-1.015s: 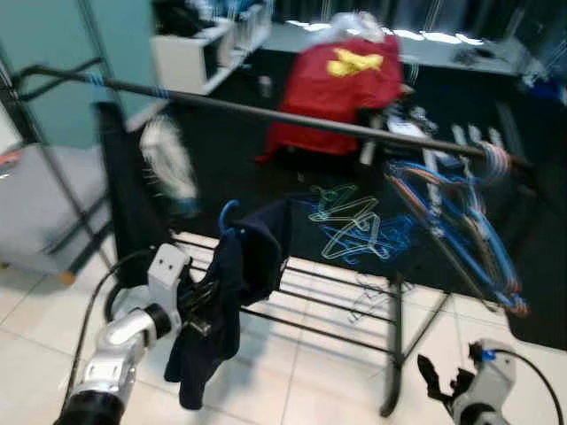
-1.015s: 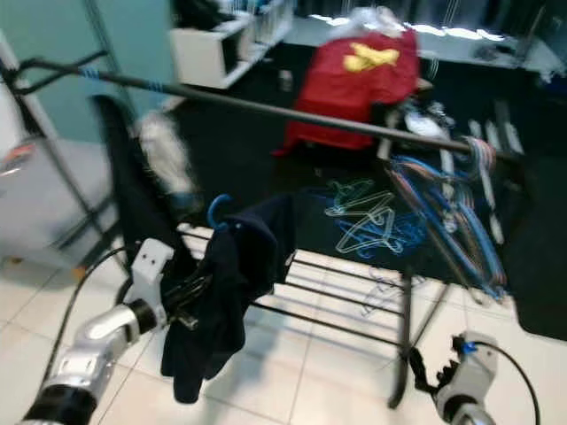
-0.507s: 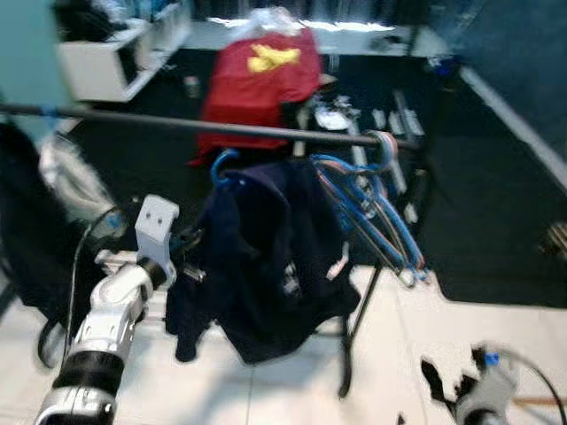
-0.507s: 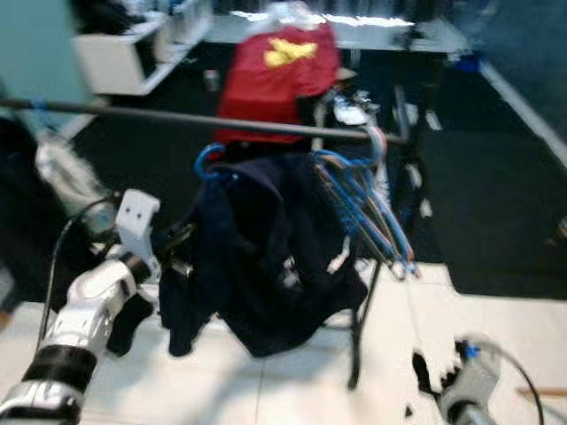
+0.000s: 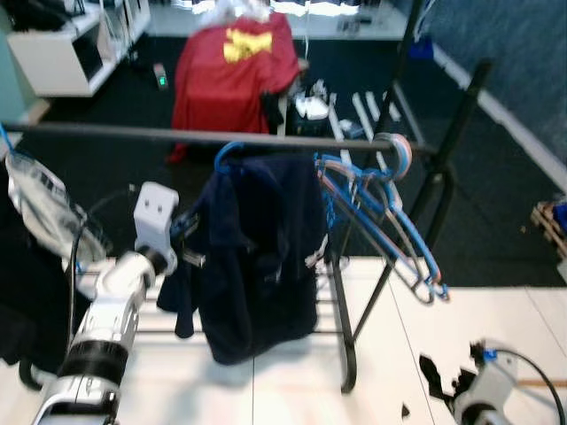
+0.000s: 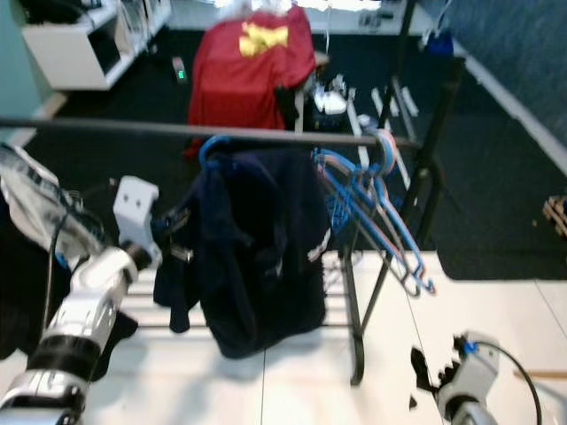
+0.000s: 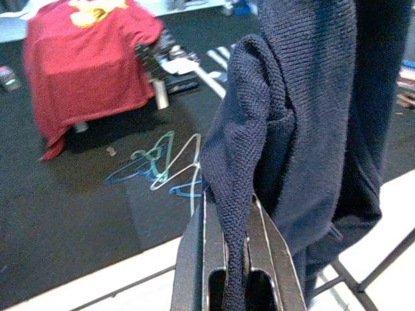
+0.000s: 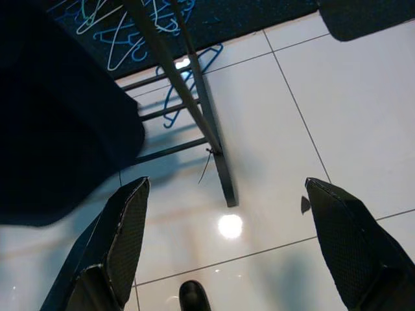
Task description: Hang hanger
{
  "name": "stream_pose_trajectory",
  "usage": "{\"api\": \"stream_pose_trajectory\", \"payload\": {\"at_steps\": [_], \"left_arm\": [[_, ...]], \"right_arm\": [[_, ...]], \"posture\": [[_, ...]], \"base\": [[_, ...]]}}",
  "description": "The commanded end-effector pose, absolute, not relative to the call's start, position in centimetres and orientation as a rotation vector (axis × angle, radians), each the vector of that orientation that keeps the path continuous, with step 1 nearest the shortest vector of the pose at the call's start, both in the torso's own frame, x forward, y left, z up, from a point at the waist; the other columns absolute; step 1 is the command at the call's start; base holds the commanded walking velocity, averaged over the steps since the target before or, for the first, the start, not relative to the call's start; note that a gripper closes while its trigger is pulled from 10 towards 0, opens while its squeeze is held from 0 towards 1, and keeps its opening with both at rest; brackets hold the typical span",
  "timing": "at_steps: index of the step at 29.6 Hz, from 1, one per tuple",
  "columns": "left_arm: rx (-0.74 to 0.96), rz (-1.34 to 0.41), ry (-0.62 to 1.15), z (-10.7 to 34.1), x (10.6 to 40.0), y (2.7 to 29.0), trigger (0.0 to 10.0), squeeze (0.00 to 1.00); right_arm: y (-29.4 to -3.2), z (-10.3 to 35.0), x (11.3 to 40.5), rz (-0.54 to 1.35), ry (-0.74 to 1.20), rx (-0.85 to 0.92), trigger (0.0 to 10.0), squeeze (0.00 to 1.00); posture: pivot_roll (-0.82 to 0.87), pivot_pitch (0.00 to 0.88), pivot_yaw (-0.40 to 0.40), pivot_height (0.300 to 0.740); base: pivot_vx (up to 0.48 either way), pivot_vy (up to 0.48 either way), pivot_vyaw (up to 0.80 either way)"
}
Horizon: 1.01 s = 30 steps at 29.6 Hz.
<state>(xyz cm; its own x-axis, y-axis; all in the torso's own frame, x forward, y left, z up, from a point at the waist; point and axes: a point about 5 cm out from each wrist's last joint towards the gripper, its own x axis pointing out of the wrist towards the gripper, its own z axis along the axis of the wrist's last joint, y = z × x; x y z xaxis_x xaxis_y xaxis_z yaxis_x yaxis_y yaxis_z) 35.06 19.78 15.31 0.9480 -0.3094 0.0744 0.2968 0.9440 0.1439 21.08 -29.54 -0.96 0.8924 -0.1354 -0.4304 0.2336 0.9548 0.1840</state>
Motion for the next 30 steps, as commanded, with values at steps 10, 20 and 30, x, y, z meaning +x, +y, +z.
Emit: {"api": "stream_pose_trajectory", "payload": {"at_steps": [10,20,30], "left_arm": [[0.057,-0.245,-0.147,16.1,35.5,19.2,10.0,0.00],[-0.051,-0.186,-0.100,16.3,37.2,17.6,10.0,0.00],[-0.134,-0.041,0.015,15.8,38.8,18.7,10.0,0.00]], "right_arm": [[-29.5,-1.4,20.4,-0.203,0.448,0.237,10.0,0.00],[-29.5,-1.4,20.4,-0.209,0.449,0.239,10.0,0.00],[-29.4,-1.5,20.2,-0.213,0.448,0.237,10.0,0.00]], "posture": [[-0.12,0.103,-0.017,0.740],[-0.12,0.103,-0.016,0.740],[-0.13,0.104,-0.009,0.740]], "base": [[0.000,0.000,0.00],[0.000,0.000,0.00],[0.000,0.000,0.00]]}}
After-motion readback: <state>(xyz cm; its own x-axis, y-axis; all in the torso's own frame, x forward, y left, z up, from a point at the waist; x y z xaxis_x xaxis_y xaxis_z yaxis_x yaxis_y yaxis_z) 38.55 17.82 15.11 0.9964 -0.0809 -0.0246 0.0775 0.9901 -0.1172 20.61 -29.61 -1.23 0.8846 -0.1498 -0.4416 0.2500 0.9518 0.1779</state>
